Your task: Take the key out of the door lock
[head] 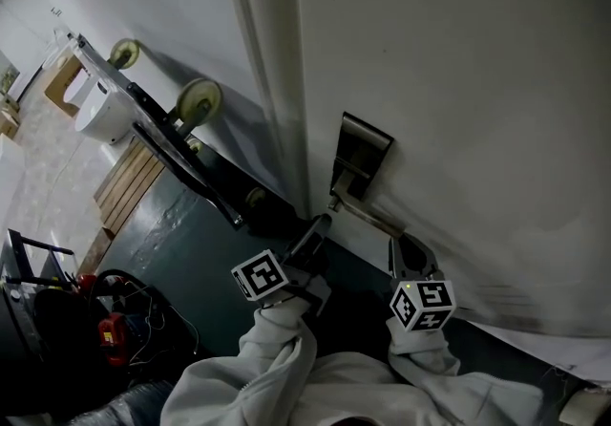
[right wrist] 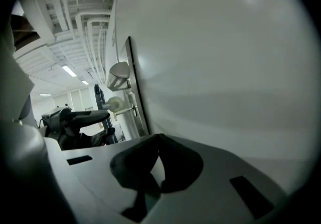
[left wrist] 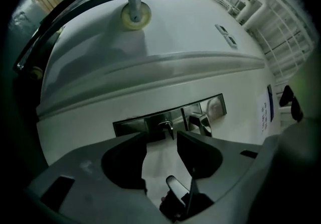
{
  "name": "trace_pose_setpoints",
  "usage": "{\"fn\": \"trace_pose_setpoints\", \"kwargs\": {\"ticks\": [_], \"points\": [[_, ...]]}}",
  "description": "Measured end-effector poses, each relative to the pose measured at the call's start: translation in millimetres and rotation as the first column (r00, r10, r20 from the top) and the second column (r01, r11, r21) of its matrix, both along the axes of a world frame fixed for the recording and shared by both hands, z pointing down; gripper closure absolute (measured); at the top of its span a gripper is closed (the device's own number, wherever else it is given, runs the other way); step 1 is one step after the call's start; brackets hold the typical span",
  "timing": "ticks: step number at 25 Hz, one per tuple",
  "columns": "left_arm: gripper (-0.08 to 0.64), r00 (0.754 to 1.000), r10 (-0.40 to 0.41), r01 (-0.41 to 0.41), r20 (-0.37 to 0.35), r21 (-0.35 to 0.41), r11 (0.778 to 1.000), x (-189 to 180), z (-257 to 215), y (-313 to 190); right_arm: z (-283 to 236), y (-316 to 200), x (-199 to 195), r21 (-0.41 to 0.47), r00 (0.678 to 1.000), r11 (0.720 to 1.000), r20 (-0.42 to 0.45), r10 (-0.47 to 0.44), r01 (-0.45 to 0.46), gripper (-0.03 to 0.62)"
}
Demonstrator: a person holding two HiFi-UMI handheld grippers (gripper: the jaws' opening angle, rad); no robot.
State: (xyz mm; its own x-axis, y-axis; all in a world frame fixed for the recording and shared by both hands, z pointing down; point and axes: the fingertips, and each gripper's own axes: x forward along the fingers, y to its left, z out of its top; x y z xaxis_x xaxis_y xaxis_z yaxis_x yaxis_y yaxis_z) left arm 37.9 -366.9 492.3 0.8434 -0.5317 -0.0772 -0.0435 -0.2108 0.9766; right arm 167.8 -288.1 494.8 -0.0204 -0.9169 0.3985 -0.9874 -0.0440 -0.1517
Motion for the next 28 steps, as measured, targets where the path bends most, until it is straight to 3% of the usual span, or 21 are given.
{"fn": "trace_pose_setpoints", "kwargs": {"ticks": [6,20,28], "points": [[0.390,0.993,0.049,-0.052,-0.111,-0.026,0.998,18.0,-14.2,-0.7,1.0,0.3,2.6,0.003,1.000,1.000,0.007,0.024,-0.024,0.540],[0.394,0.989,0.054,-0.061,-0.140,-0.043,0.997,34.4,-20.4,-23.8,-0.4,-6.8,7.4,-0.003,0.999,0.999,-0.003,0.038,-0.038,0.540],[0.472,0.986,0.034,-0.050,-0.161,-0.098,0.994,38.2,-15.3,-21.5,1.0,-1.4,10.8,-0.011,0.999,0.999,-0.001,0.036,-0.036,0.540]]}}
